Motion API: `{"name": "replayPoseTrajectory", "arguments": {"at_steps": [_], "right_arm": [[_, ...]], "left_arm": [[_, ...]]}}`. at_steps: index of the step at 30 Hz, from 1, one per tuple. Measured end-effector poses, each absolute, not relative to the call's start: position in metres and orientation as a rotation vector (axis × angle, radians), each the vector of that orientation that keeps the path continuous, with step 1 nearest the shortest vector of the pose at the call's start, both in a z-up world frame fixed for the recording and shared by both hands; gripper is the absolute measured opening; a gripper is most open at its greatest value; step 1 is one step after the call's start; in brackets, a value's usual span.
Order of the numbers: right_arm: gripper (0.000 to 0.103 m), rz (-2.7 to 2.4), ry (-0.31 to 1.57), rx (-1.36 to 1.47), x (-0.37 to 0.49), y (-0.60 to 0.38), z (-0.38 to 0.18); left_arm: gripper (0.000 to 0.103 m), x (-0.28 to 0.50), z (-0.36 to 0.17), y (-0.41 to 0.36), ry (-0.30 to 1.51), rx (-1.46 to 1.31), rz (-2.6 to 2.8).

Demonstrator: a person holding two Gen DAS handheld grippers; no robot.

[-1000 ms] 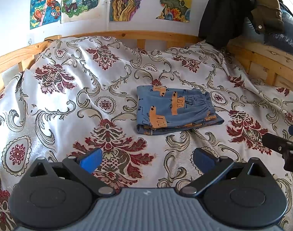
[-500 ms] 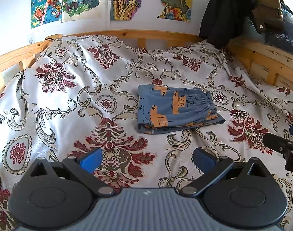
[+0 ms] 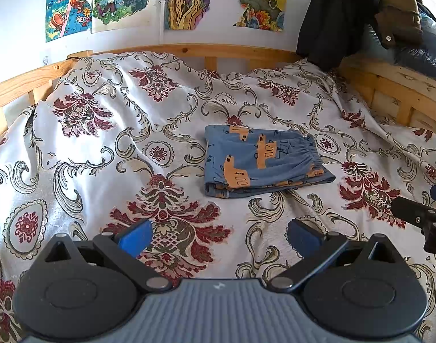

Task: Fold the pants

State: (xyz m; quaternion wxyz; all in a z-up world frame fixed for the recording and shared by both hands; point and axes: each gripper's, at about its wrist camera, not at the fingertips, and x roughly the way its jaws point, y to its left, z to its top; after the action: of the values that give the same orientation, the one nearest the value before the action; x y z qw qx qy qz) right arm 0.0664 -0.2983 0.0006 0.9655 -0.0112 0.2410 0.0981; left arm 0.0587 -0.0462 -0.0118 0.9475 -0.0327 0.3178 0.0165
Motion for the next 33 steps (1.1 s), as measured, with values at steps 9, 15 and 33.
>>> {"name": "replayPoseTrajectory", "arguments": {"at_steps": [9, 15, 33], "right_arm": [[0.102, 0.2, 0.488, -0.023, 0.0665, -0.2984, 0.0006], [0.102, 0.199, 0.488, -0.023, 0.0666, -0.2984, 0.0006], [0.102, 0.199, 0.489, -0.024, 0.0667, -0.2979, 0.0011]], "left_arm": [[0.103, 0.0587, -0.0115, -0.047, 0.647, -0.067, 0.033], [0.103, 0.058, -0.0109, -0.0456, 0.652, -0.068, 0.073], [0.103, 0.0574, -0.0093, -0.046, 0.654, -0.044, 0.036]]}}
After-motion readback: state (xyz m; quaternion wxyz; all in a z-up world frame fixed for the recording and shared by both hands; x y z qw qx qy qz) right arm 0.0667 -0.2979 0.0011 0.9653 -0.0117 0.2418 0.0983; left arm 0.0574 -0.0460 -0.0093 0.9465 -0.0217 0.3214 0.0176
